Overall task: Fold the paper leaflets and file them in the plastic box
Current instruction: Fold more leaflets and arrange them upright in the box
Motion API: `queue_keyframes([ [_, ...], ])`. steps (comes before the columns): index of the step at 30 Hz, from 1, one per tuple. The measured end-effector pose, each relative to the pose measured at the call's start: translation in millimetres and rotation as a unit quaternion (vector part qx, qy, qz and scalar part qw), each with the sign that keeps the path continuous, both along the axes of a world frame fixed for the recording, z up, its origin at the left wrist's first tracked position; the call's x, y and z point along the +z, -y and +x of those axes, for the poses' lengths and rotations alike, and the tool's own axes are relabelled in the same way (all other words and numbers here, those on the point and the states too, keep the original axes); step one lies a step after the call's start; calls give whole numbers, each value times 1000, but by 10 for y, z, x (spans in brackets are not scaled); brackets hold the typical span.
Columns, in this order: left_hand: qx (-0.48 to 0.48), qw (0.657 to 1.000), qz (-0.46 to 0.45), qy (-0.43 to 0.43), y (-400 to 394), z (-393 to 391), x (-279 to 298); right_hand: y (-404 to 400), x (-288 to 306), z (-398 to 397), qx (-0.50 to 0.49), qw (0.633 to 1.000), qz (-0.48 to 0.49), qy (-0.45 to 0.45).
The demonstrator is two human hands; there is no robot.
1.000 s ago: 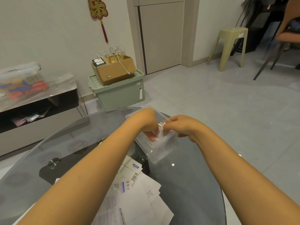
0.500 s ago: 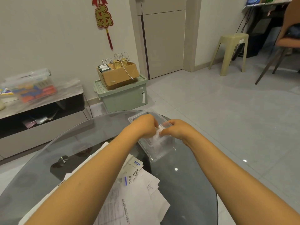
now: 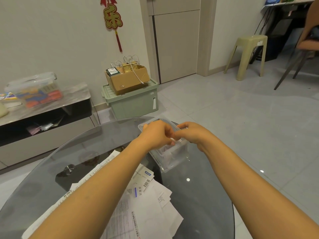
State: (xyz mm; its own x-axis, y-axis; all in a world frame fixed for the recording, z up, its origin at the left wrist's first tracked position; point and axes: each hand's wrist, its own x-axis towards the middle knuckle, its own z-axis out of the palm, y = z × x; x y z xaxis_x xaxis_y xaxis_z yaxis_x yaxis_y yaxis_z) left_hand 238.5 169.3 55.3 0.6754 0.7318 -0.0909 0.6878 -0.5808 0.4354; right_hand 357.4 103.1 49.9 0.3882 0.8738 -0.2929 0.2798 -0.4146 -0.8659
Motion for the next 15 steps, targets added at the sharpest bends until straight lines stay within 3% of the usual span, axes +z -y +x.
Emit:
queue_keyframes([
  [3,3,1000,-18,21,-40,-28,1,-29,-33,33,-9,999,17,33],
  [6,37,998,-17,47,-117,-55,14,-31,-16,44,3,991,31,130],
  [10,60,998,-17,19,-186,-51,-23,-62,7,10,6,942,-1,335],
  [15,88,996,13,3,-194,-29,-63,-114,-23,-42,15,910,-25,413],
])
